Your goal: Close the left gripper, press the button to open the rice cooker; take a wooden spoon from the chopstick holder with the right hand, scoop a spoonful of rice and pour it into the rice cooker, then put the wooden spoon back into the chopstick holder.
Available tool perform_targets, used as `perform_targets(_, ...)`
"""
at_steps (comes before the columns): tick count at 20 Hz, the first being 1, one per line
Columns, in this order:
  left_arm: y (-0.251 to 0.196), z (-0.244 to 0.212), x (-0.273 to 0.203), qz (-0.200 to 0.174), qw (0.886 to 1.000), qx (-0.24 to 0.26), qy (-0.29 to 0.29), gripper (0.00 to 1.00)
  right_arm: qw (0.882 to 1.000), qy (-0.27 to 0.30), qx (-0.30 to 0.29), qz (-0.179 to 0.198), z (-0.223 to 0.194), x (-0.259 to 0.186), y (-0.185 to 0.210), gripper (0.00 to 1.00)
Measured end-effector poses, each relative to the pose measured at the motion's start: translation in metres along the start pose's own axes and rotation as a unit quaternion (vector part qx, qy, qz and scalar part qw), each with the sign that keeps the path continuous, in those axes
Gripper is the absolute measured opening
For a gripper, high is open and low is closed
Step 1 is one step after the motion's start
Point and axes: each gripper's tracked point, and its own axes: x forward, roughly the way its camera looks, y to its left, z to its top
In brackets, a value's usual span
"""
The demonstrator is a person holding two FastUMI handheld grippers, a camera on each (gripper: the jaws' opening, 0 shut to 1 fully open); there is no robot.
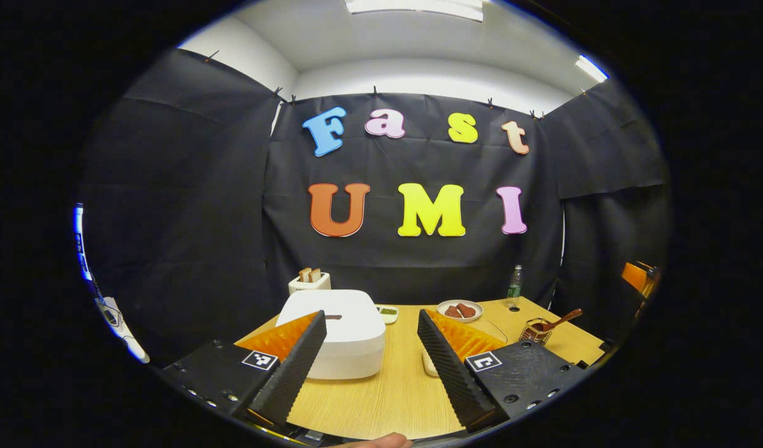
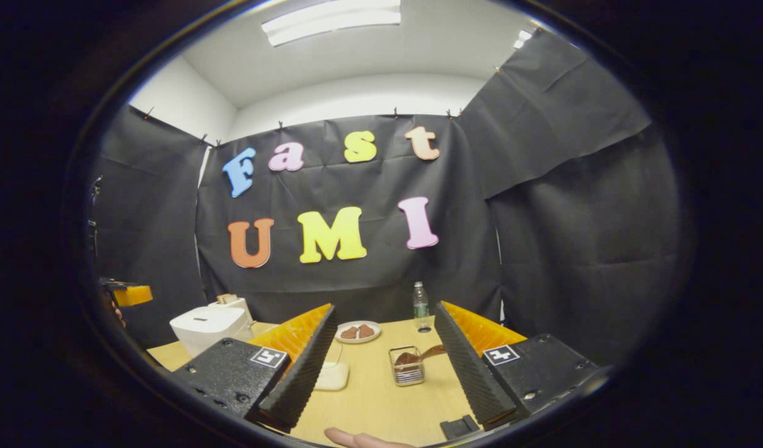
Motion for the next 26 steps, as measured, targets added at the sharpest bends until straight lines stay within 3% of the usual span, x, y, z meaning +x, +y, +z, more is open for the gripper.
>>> perform_targets(3, -0.019, 0.002, -0.018, -0.021, 1.000, -0.008, -0.019, 0.94, 1.000, 0.004, -0.006, 0.002, -0.004, -0.006, 0.002, 0.95)
perform_targets(4, -0.025, 0.001, -0.022, -0.032, 0.999, -0.004, -0.020, 0.94, 1.000, 0.002, -0.007, 0.002, -0.001, -0.008, 0.002, 1.00)
perform_targets(11, -0.052, -0.004, -0.035, -0.082, 0.997, 0.001, -0.012, 0.94, 1.000, 0.001, -0.014, 0.011, 0.000, -0.018, 0.011, 0.95)
perform_targets(20, -0.050, -0.018, -0.032, -0.084, 0.996, -0.006, 0.011, 0.94, 1.000, 0.015, -0.017, 0.015, -0.010, -0.015, 0.010, 0.99)
perform_targets(25, -0.045, -0.010, -0.034, -0.074, 0.997, -0.002, -0.003, 0.94, 1.000, 0.012, -0.020, 0.017, -0.008, -0.018, 0.010, 0.96)
perform_targets(26, -0.045, -0.011, -0.034, -0.073, 0.997, -0.003, -0.005, 0.94, 1.000, 0.011, -0.021, 0.019, -0.008, -0.018, 0.011, 0.99)
